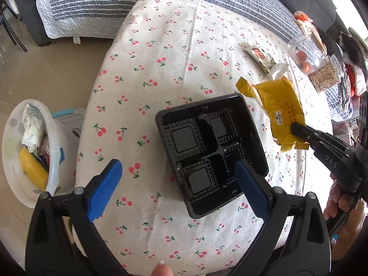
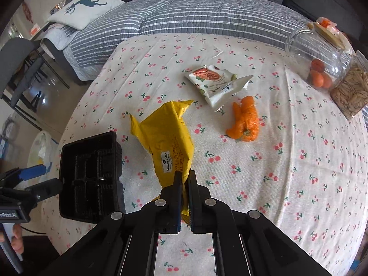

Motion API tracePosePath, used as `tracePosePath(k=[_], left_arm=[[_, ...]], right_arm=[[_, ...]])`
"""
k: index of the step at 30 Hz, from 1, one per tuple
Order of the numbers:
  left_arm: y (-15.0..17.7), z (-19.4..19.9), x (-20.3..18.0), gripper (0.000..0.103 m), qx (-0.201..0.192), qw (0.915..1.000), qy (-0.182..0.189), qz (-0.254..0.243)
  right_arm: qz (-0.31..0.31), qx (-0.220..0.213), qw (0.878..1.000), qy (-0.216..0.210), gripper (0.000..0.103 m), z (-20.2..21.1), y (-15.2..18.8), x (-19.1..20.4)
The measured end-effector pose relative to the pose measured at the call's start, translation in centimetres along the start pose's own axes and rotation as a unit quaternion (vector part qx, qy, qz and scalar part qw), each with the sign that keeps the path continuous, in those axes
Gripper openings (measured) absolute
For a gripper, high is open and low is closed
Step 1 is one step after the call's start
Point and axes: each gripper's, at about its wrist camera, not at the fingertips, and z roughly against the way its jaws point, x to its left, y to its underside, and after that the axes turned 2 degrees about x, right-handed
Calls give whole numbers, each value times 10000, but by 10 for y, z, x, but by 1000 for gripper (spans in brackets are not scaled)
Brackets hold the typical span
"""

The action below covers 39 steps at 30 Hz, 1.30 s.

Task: Collect trash
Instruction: 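Grasp the black plastic tray with the left gripper while the right gripper grasps the yellow snack bag, then lift the black tray and yellow bag and carry both toward the bin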

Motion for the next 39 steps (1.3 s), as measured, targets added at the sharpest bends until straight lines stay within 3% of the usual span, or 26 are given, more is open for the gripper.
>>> tracePosePath(k=[13,19,24,39], left_arm=[[6,-23,-38,97,65,9992,-303,-264],[8,-32,-40,83,143,9990,-380,-201],[9,-38,-38,62,224,9990,-350,-165],[18,8,-5,61,-298,9995,-70,-118]], right_arm=[[-217,-306,9993,-27,5,44,28,-35],[-304,-342,9989,-34,5,51,35,-47],[-351,-370,9987,-59,5,54,35,-49],[-72,-633,9974,-331,5,69,27,-16]])
